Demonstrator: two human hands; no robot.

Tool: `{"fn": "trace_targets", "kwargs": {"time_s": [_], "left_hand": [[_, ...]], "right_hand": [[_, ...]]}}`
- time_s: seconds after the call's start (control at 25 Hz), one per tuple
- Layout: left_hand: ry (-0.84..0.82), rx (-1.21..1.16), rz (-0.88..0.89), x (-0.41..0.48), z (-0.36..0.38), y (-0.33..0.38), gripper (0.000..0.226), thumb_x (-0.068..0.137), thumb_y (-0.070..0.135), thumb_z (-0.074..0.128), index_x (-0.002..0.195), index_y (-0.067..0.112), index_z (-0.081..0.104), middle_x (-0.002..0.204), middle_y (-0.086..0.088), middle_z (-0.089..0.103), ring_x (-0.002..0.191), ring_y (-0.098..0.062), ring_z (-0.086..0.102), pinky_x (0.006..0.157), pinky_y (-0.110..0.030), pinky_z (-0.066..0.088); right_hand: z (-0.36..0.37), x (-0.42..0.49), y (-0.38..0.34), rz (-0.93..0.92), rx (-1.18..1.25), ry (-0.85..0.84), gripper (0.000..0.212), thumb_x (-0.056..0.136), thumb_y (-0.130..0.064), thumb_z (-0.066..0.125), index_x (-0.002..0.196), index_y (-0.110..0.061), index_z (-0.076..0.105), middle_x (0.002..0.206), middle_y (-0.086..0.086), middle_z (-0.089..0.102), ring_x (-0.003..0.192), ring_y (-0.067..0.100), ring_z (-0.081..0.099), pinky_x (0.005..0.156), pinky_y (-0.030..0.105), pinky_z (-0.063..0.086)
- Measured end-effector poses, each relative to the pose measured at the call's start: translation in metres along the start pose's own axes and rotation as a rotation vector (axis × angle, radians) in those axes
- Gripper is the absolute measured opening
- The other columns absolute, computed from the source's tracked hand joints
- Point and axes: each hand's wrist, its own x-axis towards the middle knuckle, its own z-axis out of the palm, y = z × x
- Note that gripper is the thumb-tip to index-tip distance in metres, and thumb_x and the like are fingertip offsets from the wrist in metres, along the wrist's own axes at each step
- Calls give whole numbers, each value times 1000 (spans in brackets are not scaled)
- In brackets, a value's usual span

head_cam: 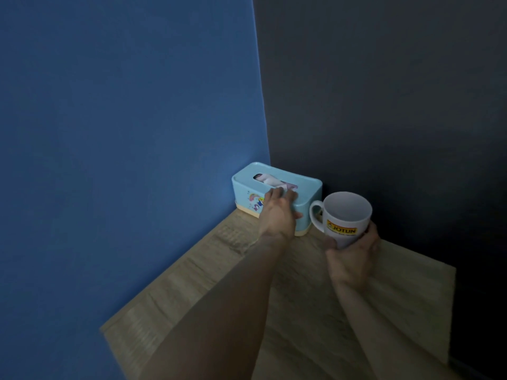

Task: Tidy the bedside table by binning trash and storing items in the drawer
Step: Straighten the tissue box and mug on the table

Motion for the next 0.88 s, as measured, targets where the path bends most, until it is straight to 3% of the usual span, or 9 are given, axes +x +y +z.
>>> {"fn": "trace_targets", "kwargs": {"time_s": [0.36,0.72,0.88], "left_hand": [[-39,30,27,-3,-9,-1,52,86,17,62,136,15,46,136,-10,46,125,-26,36,104,-38,35],[-33,-84,-14,0,-12,-3,50,86,13,63,133,13,49,142,-10,41,131,-25,30,108,-35,27],[-102,-95,36,3,-7,-5,54,86,17,63,136,12,45,145,-11,36,136,-26,26,112,-34,22]], "right_hand": [[-3,-2,-2,17,5,-14,88,70,-5,73,142,-9,22,140,18,37,126,34,42,95,42,41],[0,0,6,-36,4,-26,86,73,-10,72,142,-9,21,139,21,40,123,37,45,92,41,43],[-2,-3,6,-23,13,-8,87,72,-16,74,142,-11,22,138,17,45,124,33,46,92,33,40]]}}
